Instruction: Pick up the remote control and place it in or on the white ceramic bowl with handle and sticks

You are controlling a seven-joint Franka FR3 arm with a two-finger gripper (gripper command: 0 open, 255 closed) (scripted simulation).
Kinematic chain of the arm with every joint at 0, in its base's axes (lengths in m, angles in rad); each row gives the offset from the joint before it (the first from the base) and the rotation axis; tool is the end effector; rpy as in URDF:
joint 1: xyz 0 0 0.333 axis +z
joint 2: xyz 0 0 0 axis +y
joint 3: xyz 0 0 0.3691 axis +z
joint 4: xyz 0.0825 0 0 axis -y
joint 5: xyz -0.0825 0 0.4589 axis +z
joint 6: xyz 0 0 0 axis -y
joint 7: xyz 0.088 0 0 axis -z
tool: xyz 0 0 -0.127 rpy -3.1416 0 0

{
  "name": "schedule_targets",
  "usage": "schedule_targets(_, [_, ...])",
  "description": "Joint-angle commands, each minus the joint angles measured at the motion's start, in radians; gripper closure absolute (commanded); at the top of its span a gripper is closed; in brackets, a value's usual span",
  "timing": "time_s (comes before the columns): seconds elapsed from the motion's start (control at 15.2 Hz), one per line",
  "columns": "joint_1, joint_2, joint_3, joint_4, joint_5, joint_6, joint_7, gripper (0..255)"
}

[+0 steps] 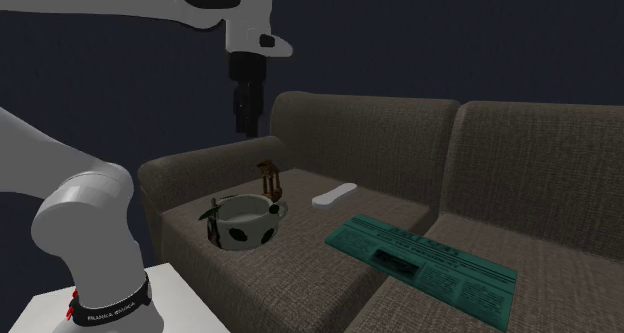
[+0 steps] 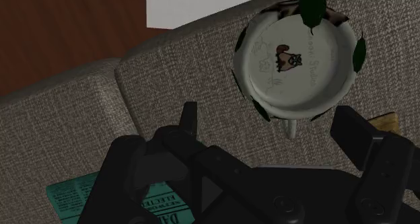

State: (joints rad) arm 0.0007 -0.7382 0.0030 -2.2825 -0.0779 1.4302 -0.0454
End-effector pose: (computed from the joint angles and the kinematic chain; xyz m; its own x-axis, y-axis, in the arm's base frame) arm 0.3422 -0.0092 0.6204 0.9925 0.0370 -0.1169 0.0459 -0.9962 0.0746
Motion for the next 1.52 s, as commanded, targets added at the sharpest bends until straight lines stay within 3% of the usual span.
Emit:
schedule_targets(0.0, [0.000,0.000,0.000,0.000,0.000,0.000,0.000,0])
schedule_targets(0.73, [0.050,0.301,0.031,0.006,0.033,0.332,-0.016,0])
schedule_targets(1.45, [0.092,0.663,0.073,0.164,0.041,0.574,-0.034,0])
